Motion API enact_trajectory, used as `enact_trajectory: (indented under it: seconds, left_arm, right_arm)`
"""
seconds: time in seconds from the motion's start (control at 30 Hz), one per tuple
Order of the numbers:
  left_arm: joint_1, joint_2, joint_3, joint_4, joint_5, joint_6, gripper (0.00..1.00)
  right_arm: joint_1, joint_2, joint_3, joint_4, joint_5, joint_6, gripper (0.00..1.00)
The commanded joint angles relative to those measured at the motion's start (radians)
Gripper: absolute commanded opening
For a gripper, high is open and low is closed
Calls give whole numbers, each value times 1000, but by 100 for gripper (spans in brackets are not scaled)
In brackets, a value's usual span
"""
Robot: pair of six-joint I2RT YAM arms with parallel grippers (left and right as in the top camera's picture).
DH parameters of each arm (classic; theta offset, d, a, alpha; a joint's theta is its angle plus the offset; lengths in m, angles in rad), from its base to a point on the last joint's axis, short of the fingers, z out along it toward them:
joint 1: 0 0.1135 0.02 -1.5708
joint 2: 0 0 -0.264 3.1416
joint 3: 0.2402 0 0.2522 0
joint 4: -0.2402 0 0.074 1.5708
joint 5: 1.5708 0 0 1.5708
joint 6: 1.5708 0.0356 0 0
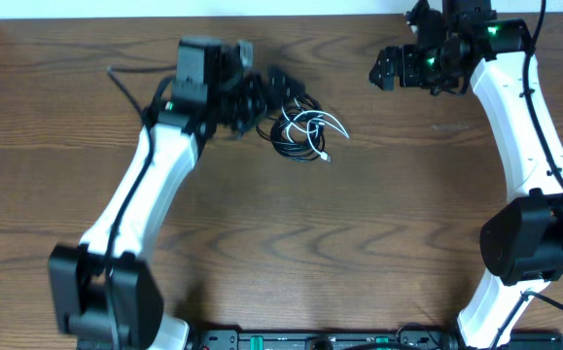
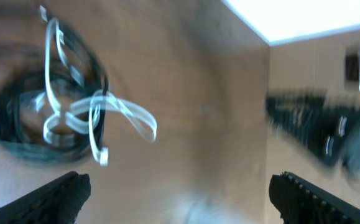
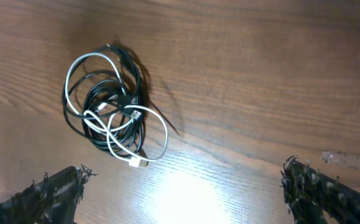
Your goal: Untangle cables
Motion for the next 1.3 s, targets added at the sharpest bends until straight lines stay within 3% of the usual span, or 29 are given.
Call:
enact_trajectory:
  seconds: [0.0, 0.13, 0.27, 0.57, 0.73, 0.87, 1.0, 1.13, 1.27]
  left_arm:
    - [-37, 125, 47, 154, -71, -264, 98]
    - [-92, 212, 47, 261, -95, -487, 98]
    - [-151, 282, 47, 268, -154, -600, 98]
    - [-237, 356, 47, 268, -287, -637, 99]
    - [-237, 356, 47, 271, -333, -645, 72]
    - [-238, 356, 47, 268, -333, -644, 65]
    - [-238, 356, 47, 267, -333, -644, 49]
    - [-238, 356, 47, 268, -333, -644, 46]
    - [-238, 356, 47, 268, -329, -644, 35]
  right_arm:
    - [-3, 2, -4, -30, -12, 13, 99]
    - [-11, 2, -4, -39, 90, 12, 99]
    - [-34, 2, -4, -39, 111, 13, 99]
    - [-91, 2, -4, -39, 110, 13, 99]
    - [-92, 2, -4, -46, 111, 13, 99]
    - [-92, 2, -4, -46, 110, 13, 99]
    - [-92, 2, -4, -46, 110, 13, 99]
    - [-92, 2, -4, -46, 110, 13, 99]
    - [-92, 2, -4, -46, 110, 13, 99]
